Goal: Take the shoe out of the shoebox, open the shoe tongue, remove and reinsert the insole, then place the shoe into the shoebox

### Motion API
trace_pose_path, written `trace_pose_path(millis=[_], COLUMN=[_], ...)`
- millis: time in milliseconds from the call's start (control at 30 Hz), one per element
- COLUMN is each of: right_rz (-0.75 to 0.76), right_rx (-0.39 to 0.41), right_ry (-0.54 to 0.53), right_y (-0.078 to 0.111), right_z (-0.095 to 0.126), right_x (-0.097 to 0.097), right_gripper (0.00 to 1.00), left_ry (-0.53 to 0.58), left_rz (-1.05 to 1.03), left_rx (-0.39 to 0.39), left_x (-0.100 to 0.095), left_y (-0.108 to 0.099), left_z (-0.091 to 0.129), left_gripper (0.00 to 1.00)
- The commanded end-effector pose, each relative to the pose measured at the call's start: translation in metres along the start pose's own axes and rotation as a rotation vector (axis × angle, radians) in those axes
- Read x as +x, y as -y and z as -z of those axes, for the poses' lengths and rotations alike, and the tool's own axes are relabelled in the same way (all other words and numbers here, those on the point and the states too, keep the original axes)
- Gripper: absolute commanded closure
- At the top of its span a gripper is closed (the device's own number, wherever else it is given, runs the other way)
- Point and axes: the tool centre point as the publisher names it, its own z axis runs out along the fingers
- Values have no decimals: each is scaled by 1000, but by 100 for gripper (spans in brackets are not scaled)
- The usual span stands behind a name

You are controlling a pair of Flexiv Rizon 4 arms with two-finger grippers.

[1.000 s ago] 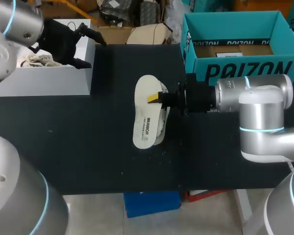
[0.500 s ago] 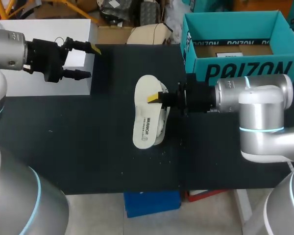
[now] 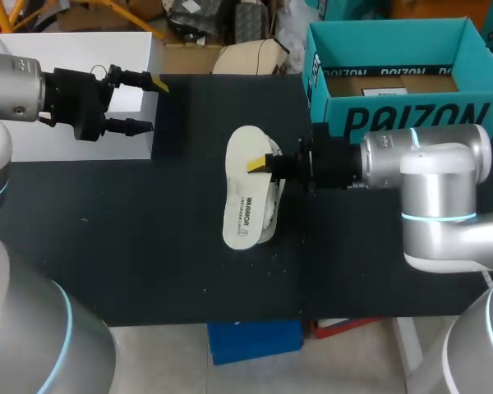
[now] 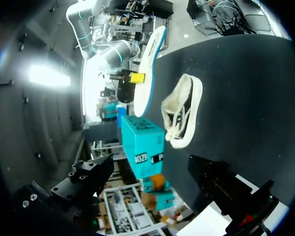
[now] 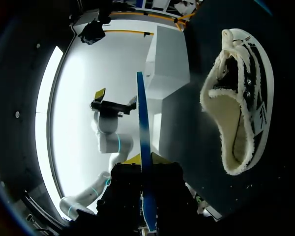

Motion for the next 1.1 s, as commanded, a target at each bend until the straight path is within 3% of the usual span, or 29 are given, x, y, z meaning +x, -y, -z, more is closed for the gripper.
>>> trace_pose_path(millis=[33,200,433,600,800,1100], right_rz=[0,0,0,0,0,0], right_rx=[-3,-3,-3,-3,-3,-3], right_ry=[1,1,1,1,1,1], right_y=[1,1,1,1,1,1], right_z=[-1,-1,-1,-1,-1,-1], right_x=[0,0,0,0,0,0], right_gripper=[100,100,100,100,100,100], left_ry=[148,387,557,565,500,529], left_rz=[-98,-218,-270,-215,-136,-149], left_rx=[-16,-27,-44,-31,-24,41], left_x=[4,12,19,23,19,12], left_y=[11,27,44,53,66,103], left_z=[-7,-5,-1,-5,-7,-11], left_gripper=[0,0,0,0,0,0])
